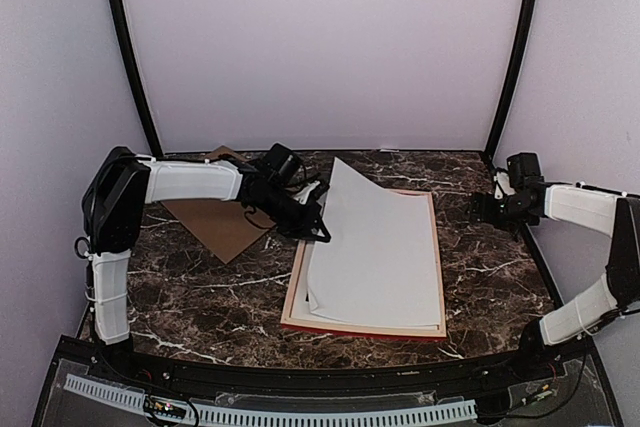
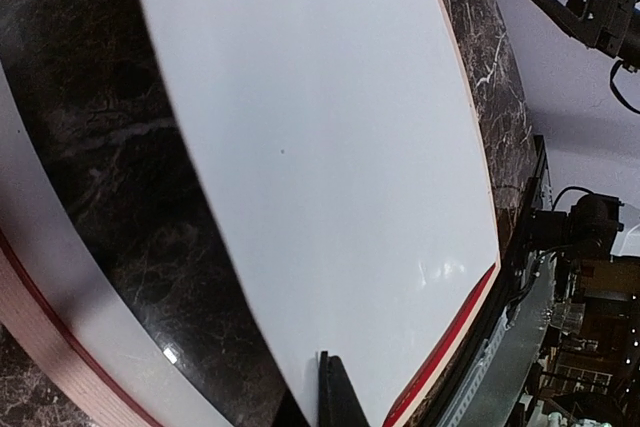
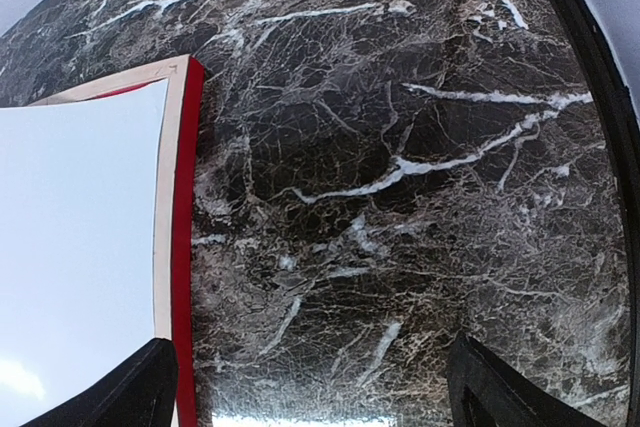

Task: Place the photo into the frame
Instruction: Place the photo on the mat board.

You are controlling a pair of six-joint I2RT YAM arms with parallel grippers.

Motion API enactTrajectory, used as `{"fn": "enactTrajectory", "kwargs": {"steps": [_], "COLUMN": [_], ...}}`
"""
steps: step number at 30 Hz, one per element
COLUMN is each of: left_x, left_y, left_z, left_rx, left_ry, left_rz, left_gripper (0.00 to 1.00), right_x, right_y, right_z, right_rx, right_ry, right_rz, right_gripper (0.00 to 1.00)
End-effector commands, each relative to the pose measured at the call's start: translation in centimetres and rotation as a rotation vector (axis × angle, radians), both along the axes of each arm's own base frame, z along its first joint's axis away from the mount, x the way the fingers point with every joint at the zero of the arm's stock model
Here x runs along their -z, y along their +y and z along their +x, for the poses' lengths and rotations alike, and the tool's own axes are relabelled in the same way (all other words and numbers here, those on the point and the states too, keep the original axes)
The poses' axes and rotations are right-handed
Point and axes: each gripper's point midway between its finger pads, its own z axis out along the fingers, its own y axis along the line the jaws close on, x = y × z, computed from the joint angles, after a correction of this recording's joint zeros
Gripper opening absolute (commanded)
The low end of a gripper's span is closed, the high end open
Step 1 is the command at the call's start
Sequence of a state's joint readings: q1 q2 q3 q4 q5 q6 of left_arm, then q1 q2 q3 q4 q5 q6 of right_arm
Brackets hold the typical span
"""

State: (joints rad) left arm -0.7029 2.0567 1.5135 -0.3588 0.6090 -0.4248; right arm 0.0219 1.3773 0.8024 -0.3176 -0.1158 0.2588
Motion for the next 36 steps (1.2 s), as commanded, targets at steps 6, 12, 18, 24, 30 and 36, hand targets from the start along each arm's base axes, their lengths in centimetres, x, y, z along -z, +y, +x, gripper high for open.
{"fn": "enactTrajectory", "kwargs": {"steps": [6,12,18,24,30,36], "left_x": [-0.1,0.2,0.3,0.4,0.7,0.8], "left_y": [0.0,0.5,1.0,1.1,1.1,0.8], "left_z": [0.3,0.5,0.8,0.9,0.8,1.0], "left_rx": [0.038,0.025,0.004,-0.011,-0.023,-0.040], "left_ry": [-0.007,-0.014,-0.008,-0.002,0.008,0.010], "left_rz": [0.021,0.051,0.065,0.072,0.067,0.047], "left_gripper": [0.00,0.00,0.00,0.00,0.00,0.00], "right_x": [0.0,0.1,0.0,0.3,0.1,-0.1], "right_y": [0.6,0.7,0.7,0.8,0.8,0.9], "right_z": [0.2,0.2,0.2,0.2,0.4,0.5], "right_rx": [-0.028,-0.031,-0.033,-0.036,-0.037,-0.038], "right_ry": [-0.019,-0.018,-0.019,-0.012,-0.015,-0.020], "right_rz": [-0.002,0.001,-0.004,-0.003,-0.001,-0.002], "right_gripper": [0.95,0.95,0.95,0.95,0.96,0.96]}}
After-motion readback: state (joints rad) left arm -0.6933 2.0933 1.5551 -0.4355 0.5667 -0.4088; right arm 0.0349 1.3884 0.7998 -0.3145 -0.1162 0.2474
